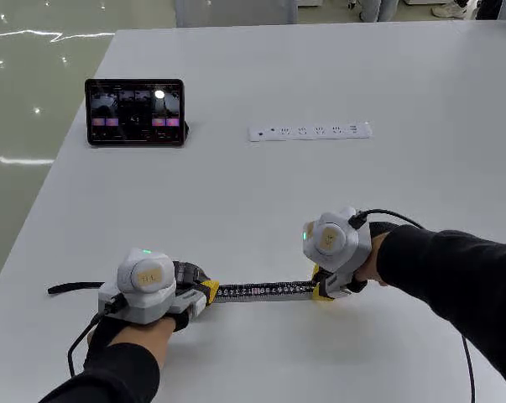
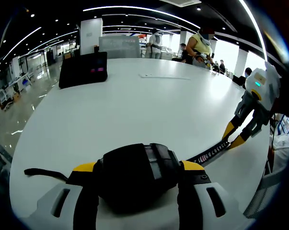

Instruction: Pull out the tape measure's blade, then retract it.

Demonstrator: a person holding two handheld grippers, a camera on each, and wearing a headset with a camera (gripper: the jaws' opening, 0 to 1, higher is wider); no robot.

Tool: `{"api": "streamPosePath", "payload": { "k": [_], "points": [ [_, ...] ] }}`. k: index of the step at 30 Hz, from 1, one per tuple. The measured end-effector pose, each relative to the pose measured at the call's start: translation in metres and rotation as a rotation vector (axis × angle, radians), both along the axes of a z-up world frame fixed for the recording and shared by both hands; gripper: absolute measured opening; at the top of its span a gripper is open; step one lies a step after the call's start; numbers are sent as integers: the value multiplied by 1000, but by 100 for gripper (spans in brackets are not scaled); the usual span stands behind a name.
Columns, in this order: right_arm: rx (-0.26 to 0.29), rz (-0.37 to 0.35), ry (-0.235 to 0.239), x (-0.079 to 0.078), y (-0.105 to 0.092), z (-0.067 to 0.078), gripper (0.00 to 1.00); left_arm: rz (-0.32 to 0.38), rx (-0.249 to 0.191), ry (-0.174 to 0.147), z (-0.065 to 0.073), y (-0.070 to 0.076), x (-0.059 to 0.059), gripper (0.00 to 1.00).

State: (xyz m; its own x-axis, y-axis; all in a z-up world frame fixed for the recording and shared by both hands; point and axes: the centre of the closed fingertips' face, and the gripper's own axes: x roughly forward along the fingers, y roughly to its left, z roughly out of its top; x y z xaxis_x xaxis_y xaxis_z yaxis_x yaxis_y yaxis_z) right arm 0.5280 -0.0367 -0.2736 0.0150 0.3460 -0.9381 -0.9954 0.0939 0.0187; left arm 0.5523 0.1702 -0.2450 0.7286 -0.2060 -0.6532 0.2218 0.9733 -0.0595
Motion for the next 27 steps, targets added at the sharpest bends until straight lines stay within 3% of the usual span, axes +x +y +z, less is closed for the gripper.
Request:
{"api": "streamPosePath", "payload": {
  "k": [18,27],
  "points": [
    [3,47,0,0,7,0,10,0,-1,-4,0,0,1,63],
    [50,62,8,-1,13,1,10,0,-2,-5,1,-1,1,63]
  ]
}}
